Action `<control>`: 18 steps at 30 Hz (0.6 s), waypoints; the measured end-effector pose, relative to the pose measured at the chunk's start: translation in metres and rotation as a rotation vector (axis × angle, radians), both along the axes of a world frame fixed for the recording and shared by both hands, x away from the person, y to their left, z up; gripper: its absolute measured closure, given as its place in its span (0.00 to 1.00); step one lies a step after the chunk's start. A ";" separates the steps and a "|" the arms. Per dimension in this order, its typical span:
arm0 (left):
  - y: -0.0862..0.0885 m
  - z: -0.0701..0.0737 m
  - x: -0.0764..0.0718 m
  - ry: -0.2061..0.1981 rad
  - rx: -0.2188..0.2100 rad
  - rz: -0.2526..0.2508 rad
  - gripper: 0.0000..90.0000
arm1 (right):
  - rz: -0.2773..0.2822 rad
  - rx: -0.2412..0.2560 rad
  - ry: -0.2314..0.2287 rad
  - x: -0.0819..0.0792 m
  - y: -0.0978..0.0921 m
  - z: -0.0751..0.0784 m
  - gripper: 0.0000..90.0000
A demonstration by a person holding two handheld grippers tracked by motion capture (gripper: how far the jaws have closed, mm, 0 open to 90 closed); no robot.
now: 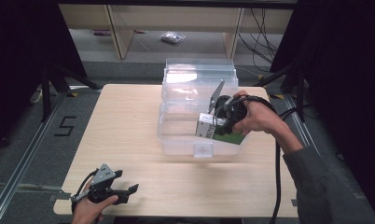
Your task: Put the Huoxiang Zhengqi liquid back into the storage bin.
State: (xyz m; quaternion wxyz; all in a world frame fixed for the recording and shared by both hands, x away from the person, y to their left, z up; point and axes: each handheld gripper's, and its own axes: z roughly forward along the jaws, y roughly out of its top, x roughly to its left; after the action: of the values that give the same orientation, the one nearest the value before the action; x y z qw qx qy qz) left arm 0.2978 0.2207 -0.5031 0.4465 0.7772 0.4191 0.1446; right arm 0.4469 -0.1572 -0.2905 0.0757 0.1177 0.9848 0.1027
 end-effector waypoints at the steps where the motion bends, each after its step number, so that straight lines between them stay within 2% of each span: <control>1: 0.000 0.000 0.000 0.000 0.000 0.000 0.17 | 0.000 0.000 0.000 0.000 0.000 0.000 0.72; 2: 0.000 0.000 0.000 0.001 -0.001 -0.007 0.17 | 0.015 -0.008 -0.002 0.008 -0.001 0.000 0.72; 5: 0.000 0.000 0.000 0.000 -0.002 -0.004 0.17 | 0.032 -0.023 -0.005 0.017 -0.001 -0.002 0.72; 10: 0.000 0.000 0.000 0.001 -0.004 -0.003 0.16 | 0.006 -0.012 0.007 0.029 -0.003 -0.006 0.72; 11: 0.000 0.000 0.000 0.000 -0.005 -0.002 0.17 | 0.023 -0.021 0.001 0.033 -0.003 -0.008 0.72; 12: 0.000 0.000 0.000 0.001 -0.005 -0.002 0.16 | -0.006 -0.017 0.004 0.037 -0.005 -0.011 0.72; 16: 0.000 0.000 0.000 0.001 -0.007 -0.002 0.16 | -0.012 -0.021 0.006 0.046 -0.008 -0.016 0.72; 18: 0.000 0.000 0.000 0.001 -0.011 0.000 0.16 | 0.008 -0.020 0.002 0.049 -0.008 -0.019 0.72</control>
State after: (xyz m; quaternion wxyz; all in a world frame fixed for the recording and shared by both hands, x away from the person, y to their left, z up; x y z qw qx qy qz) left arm 0.2975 0.2205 -0.5030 0.4507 0.7747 0.4202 0.1418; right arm 0.4962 -0.1654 -0.3093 0.0753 0.1130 0.9864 0.0931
